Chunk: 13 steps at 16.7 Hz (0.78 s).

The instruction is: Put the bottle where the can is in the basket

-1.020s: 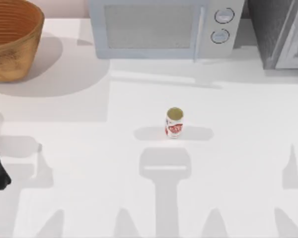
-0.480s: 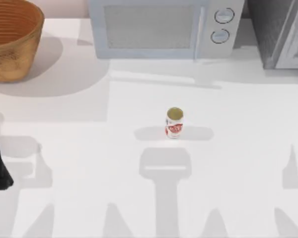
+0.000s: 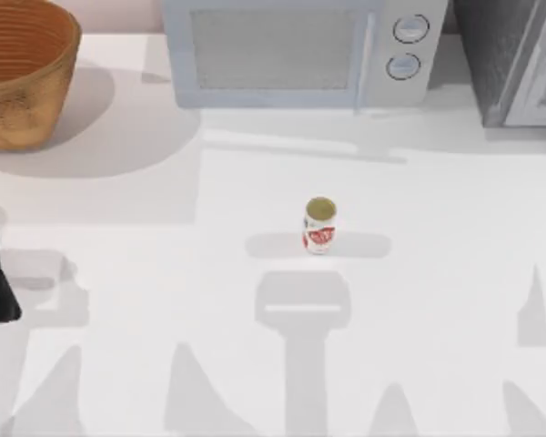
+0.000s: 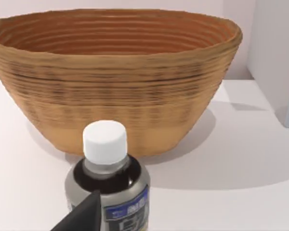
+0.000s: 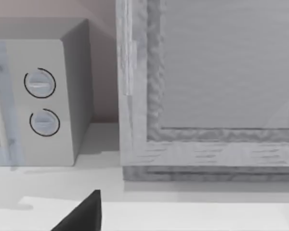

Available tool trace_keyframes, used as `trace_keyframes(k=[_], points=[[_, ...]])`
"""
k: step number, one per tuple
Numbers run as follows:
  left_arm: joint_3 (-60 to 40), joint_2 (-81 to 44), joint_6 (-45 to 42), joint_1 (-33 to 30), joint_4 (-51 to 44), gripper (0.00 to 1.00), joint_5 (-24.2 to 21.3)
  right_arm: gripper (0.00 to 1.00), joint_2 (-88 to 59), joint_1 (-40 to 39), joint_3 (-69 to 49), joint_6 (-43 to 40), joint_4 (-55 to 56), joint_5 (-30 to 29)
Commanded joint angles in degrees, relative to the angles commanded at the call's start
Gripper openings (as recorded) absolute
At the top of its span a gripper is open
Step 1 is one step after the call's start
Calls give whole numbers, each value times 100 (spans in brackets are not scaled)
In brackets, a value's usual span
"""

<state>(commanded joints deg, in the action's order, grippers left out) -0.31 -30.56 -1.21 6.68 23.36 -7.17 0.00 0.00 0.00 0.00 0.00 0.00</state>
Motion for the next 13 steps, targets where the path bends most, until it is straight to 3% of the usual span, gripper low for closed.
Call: trace_keyframes(k=[13], points=[[-275,-5456,-332,1248,4796,100,-1336,100,0,0,0,0,0,0]])
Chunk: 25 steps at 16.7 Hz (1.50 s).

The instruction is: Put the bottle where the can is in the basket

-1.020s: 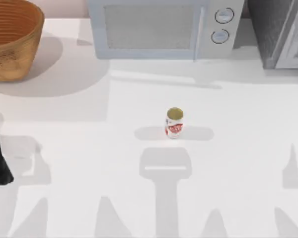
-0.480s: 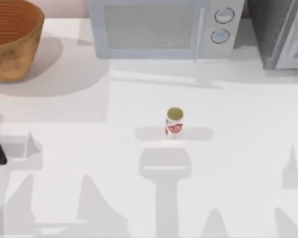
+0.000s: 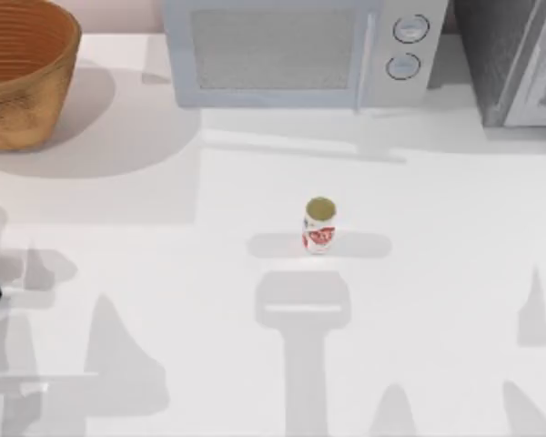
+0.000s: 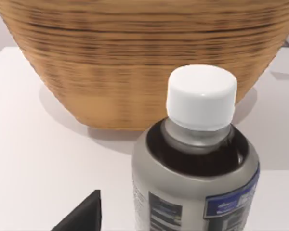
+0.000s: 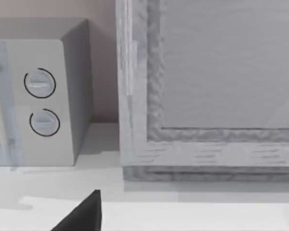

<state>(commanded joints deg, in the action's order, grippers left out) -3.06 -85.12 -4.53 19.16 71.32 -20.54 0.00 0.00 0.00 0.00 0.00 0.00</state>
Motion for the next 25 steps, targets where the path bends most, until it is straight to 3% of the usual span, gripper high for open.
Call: trace_keyframes(k=[6,13,25], points=[[-83,-1458,-125,296,1176,100,-311,100,0,0,0,0,0,0],[-67,-1578,-134,300,1265,100,-330,100,0,0,0,0,0,0],[-1336,-2656,6,-289,1153,100,242,100,0,0,0,0,0,0]])
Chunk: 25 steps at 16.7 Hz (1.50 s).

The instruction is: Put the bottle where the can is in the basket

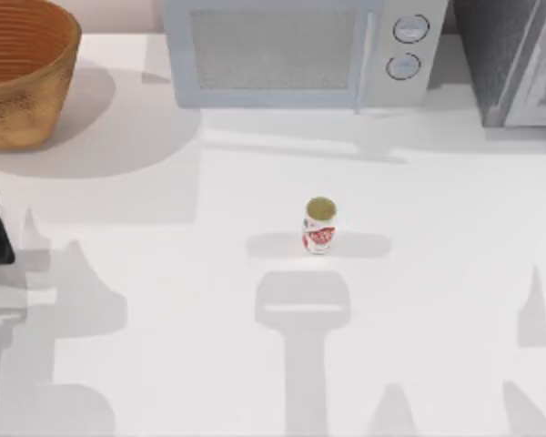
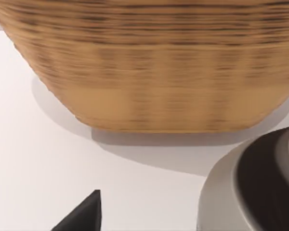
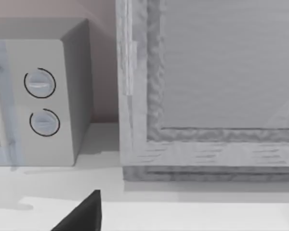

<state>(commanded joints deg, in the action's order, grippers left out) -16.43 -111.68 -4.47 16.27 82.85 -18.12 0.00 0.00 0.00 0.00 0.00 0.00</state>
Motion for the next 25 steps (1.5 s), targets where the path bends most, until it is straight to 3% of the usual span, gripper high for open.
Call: trace_keyframes(k=[2,15,25], points=[[0,0,0,0,0,100,0,100,0,0,0,0,0,0],[0,0,0,0,0,2,0,100,0,0,0,0,0,0],[0,9,-6,8,-8,0,3,100,0,0,0,0,0,0]])
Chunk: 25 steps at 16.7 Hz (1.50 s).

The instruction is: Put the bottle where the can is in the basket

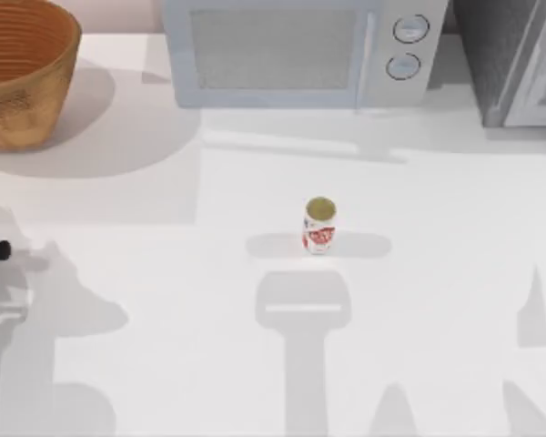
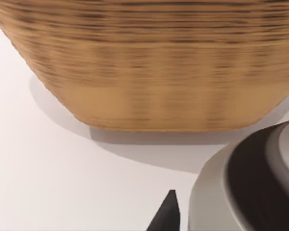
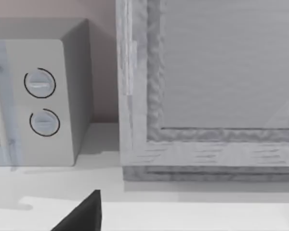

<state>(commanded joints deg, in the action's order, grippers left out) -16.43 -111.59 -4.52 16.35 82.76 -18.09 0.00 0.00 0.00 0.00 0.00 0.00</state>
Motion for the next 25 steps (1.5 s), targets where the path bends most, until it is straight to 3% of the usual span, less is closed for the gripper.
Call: trace_keyframes(k=[5,11,18,25], points=[[-864,434,5,546,-918,0,413,100,0,0,0,0,0,0],[-3106,1190,106,955,-3746,0,845,100,0,0,0,0,0,0],[-5522,1493,160,67,-6928,0,677,100,0,0,0,0,0,0],[-6356,1417,85,-552,-7716,0,536,100,0,0,0,0,0,0]])
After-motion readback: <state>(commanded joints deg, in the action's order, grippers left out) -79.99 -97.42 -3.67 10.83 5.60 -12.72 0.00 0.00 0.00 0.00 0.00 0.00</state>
